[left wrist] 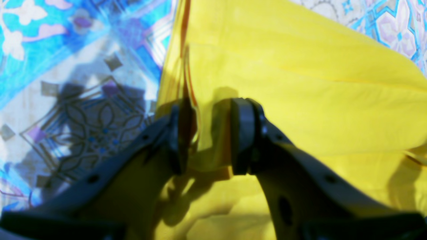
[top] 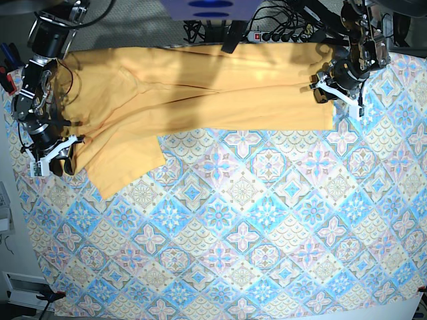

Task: Fold the T-shirt properly
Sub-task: 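Release the right gripper and move it to the shirt's hem corner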

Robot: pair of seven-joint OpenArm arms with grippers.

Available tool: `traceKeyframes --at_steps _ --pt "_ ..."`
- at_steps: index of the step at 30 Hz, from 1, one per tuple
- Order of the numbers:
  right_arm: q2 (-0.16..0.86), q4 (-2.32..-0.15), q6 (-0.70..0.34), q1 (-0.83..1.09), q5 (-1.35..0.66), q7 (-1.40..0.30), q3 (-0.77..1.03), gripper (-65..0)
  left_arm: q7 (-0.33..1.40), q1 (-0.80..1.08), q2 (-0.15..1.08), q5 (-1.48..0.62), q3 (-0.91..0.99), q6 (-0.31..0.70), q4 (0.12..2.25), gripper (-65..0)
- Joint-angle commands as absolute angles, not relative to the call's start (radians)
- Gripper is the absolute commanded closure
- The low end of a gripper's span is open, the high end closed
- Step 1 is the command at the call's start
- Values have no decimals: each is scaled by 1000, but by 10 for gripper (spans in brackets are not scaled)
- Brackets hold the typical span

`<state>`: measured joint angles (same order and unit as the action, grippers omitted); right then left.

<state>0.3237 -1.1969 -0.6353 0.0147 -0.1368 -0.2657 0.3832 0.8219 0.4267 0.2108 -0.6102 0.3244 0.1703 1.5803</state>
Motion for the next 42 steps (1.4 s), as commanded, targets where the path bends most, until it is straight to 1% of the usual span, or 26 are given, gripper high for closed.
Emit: traceKeyframes --at_steps 1,7,15,19,22,25,28,32,34,36,40,42 --pt "348 -1196 -631 -30 -151 -236 389 -215 816 427 220 -602 329 163 1592 -204" --pt "348 -1173 -633 -107 -151 -237 380 -218 816 427 217 -602 328 163 1592 -204" --pt "348 -1162 -633 -137 -151 -236 165 -215 816 427 217 -604 329 163 1590 -204" --pt "348 -1069 -633 -162 -143 -237 128 -214 816 427 217 -605 329 163 1590 -204" --pt "348 -963 -633 -176 -77 -232 159 -214 816 427 217 -605 332 163 1590 -204" --pt "348 -957 -633 -154 -27 -232 237 -214 816 427 217 -605 332 163 1590 -204" --pt "371 -1035 -633 -68 -16 -237 308 -214 816 427 217 -605 332 163 1590 -204" --pt "374 -1176 -633 56 -16 -240 364 -214 816 427 217 -605 332 163 1590 -204" --pt "374 -1218 -633 102 -16 -272 389 -214 816 424 217 -605 332 163 1590 -204" --pt "374 -1245 -633 133 -16 -285 407 -214 816 409 217 -604 329 163 1590 -204" --pt "372 -1308 -633 148 -16 -219 420 -214 816 403 217 -604 326 163 1590 -204" --pt "371 -1330 -633 143 -16 -214 412 -214 817 401 217 -604 326 163 1590 -204"
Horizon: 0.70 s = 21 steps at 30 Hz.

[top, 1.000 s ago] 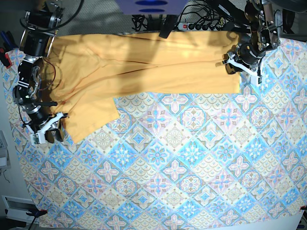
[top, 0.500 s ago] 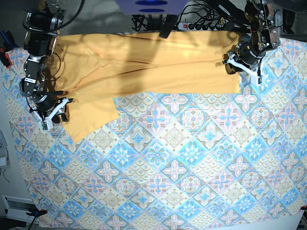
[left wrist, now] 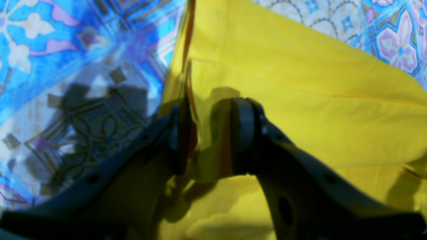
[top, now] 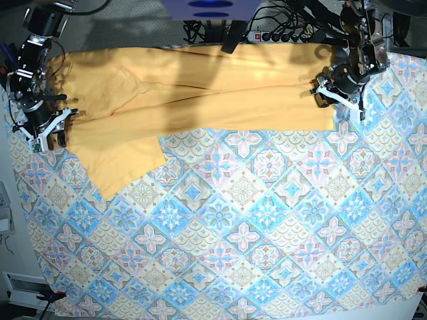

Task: Fold the T-shirt properly
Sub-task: 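Release the right gripper and move it to the shirt's hem corner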

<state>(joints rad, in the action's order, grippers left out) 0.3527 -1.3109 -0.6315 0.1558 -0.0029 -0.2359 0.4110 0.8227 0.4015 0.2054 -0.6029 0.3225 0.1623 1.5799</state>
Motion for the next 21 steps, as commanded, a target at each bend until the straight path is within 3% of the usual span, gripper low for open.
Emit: traceKeyframes --at_steps 1,12,21 --pt "371 -1334 -633 131 -16 -214 407 -214 817 401 217 -604 326 163 1590 -204" --pt "367 -1040 -633 -157 -18 -213 209 -218 816 407 217 -604 328 163 1590 -204" --pt "369 -759 -633 -334 -16 -150 156 -219 817 407 217 -604 331 163 1590 -204"
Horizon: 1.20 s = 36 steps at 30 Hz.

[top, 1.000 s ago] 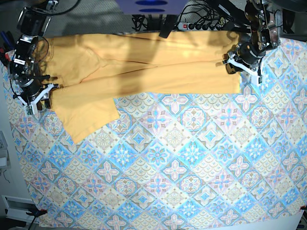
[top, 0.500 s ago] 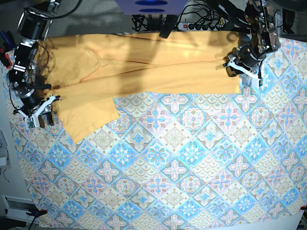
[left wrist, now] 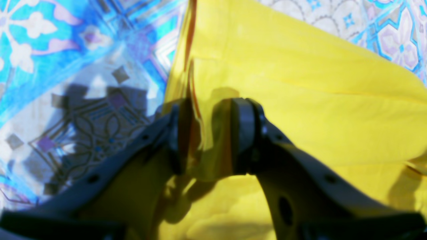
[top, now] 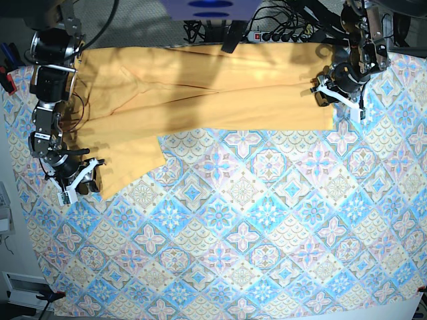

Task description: Fold the T-shirt properly

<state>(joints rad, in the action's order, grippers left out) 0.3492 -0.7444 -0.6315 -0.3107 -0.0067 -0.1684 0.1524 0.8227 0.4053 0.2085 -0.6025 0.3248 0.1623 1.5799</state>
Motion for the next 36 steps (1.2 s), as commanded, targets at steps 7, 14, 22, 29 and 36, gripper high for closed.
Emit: traceKeyframes --at_steps 7,14,22,29,36 --pt "372 -570 -631 -409 -15 -76 76 -219 817 407 217 -605 332 163 1590 -209" --pt "372 -527 -631 -407 -15 -65 12 -219 817 407 217 -605 332 165 1590 -205" --pt "377 -542 -628 -407 -21 -59 10 -219 817 406 217 -605 332 165 1590 -205" --pt "397 -561 -628 -407 -16 -31 151 -219 817 406 217 -605 334 165 1589 -205" --pt "412 -504 -628 -406 -13 -47 137 -219 817 403 217 -605 334 165 1589 -205"
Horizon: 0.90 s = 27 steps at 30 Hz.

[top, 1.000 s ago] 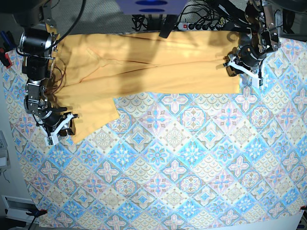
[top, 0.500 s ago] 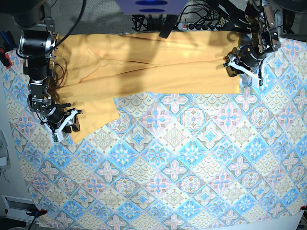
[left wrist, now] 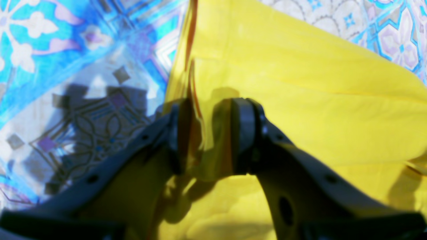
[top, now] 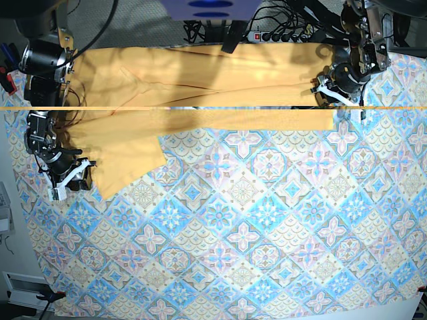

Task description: Fold the T-shirt properly

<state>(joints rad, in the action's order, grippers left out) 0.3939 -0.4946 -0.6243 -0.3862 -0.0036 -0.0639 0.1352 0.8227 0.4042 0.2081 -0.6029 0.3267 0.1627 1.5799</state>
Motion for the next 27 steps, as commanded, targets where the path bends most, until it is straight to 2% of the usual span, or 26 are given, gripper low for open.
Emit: traceKeyframes --at_steps 1,8,14,21,27 --pt "412 -490 -628 -406 -13 -44 116 -219 817 403 217 -605 334 165 1589 -205" --pt "410 -489 -628 -401 -13 -42 13 -219 817 401 217 -605 334 165 1589 -205" --pt "409 -492 -628 -401 -15 -42 16 -219 817 403 217 -605 334 165 1589 -205" --pt "409 -665 -630 -334 -19 -47 105 -219 817 403 217 -601 334 165 1589 -205" --pt "398 -679 -630 -321 -19 -50 107 -219 817 400 217 -601 331 165 1589 -205"
